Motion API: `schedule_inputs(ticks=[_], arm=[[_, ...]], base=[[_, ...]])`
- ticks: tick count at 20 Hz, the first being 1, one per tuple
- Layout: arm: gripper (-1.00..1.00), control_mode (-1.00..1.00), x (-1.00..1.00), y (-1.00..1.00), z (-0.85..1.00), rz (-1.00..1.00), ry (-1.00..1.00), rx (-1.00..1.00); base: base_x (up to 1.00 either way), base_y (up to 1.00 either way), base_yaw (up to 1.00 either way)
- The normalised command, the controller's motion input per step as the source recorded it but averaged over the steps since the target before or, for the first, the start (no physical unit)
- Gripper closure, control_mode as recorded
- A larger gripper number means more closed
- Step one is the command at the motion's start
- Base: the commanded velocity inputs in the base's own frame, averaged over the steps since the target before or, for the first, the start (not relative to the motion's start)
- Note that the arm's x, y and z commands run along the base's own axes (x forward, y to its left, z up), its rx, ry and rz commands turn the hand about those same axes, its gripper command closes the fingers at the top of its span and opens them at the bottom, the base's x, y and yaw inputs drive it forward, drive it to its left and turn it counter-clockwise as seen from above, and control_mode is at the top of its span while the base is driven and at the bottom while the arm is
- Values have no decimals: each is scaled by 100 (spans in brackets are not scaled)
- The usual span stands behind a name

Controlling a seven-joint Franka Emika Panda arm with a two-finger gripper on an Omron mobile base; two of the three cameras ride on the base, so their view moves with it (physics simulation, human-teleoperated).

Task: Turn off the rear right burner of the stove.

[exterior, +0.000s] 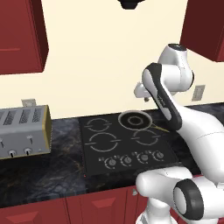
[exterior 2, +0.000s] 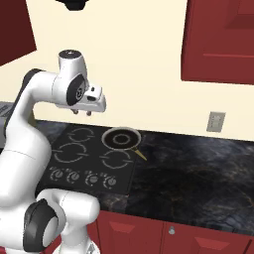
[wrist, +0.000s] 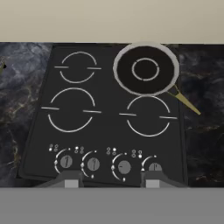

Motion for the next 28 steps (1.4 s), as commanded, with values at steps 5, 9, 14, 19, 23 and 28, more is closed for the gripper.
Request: schedule_inputs(ticks=[5, 9, 14, 19, 23, 28], arm=[[-100, -100, -15, -1, -34, 1, 0, -3], [-100, -100, -5, -5, -66, 1, 9, 0], [-100, -100, -3, -6, -61, 21, 14, 0], [-100, -100, 0, 0, -71, 41, 17, -5], [-100, -100, 0, 0, -66, 45, 16, -17], [-100, -100, 0, -1, -62, 42, 5, -19]], base=[[0, 0, 0], [0, 0, 0], [0, 0, 0], [0, 0, 0], [0, 0, 0], [0, 0, 0]])
